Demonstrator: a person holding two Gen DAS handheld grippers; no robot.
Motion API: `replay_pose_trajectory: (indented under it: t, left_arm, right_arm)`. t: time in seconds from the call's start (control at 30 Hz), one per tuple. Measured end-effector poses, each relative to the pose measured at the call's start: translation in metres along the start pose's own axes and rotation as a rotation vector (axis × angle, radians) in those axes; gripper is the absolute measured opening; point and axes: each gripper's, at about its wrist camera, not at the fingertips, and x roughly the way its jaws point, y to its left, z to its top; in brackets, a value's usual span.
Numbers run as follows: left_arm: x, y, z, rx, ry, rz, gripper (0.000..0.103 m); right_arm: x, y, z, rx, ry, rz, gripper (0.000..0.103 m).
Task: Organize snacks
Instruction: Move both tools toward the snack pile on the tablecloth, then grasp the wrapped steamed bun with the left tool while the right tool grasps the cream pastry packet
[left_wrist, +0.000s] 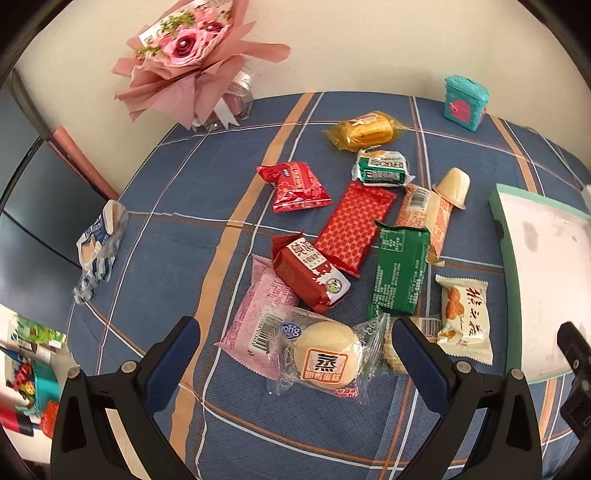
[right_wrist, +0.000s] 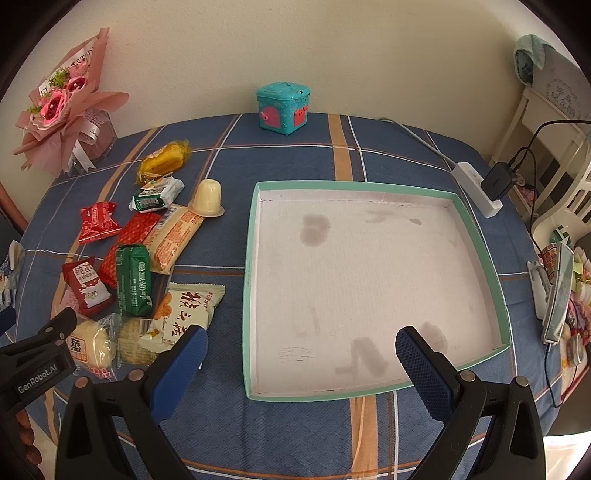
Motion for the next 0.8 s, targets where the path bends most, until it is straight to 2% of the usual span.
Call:
replay_pose_trajectory:
  t: [0.1,0.2,0.37,0.47,0.6,0.8]
  left_arm:
    - [0.006,0.014,0.002,-0.076,0.029,-0.011,0.103]
    - [0.012,0.023,0.001,-0.123,0.048,-0.017,0.103]
    - [0.03,0.034,-0.001,-0.202,0.113,-0.075,0.103]
    - [0.043,0.039,-0.004,-0.255,0.162,-0.123,0.101]
    - [0.064,0.045,-0.008,-0.335,0.243,-0.178,0.101]
    - [0.08,0.045,-0.011,-0.403,0.291,-0.257,0.101]
  right_arm:
    - [0.001,0.012,-0.001,-0.013,0.006,0.036,0.103]
    - [0.008,0.029,-0.001,-0.029,0.044,0.108,0.103]
    - [0.026,0.058,0.003,-0.056,0.107,0.207,0.102]
    - [0.036,0.072,0.007,-0.076,0.111,0.224,0.102]
    - [0.053,0.08,0.01,-0.073,0.146,0.243,0.091]
    - [0.07,0.087,0.012,-0.096,0.159,0.221,0.081]
